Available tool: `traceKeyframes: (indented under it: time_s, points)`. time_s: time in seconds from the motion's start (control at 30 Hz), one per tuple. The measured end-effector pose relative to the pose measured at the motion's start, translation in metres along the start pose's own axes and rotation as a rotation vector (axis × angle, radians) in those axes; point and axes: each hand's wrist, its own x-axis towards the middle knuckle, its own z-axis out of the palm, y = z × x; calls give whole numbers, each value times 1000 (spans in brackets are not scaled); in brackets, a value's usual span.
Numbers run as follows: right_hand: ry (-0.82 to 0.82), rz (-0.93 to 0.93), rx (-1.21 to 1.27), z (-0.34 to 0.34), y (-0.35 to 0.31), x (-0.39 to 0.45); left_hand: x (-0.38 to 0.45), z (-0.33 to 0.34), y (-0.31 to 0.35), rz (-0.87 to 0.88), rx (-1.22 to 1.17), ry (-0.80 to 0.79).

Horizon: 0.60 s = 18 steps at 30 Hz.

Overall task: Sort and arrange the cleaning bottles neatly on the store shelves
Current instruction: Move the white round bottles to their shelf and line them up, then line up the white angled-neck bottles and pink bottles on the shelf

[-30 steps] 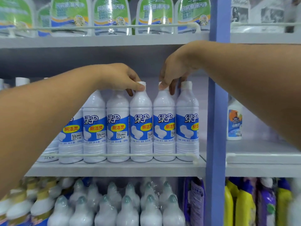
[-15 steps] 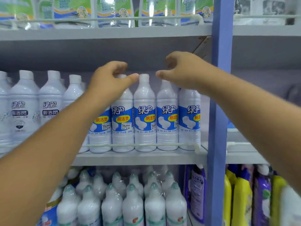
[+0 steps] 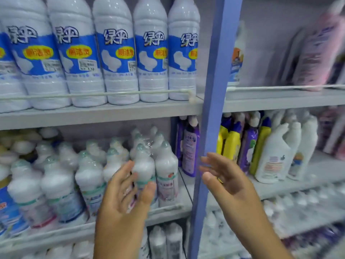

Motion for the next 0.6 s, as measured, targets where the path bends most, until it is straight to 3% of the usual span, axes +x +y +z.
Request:
traceKeyframes:
  time_s: [0.2,0.6]
  points:
    - [138,177,-83,-70,41,-23,-32,55,-58,-201,-27,-194]
    - [280,280,-92,-290,35,-72,-114,261,-57,-274,-35,-427]
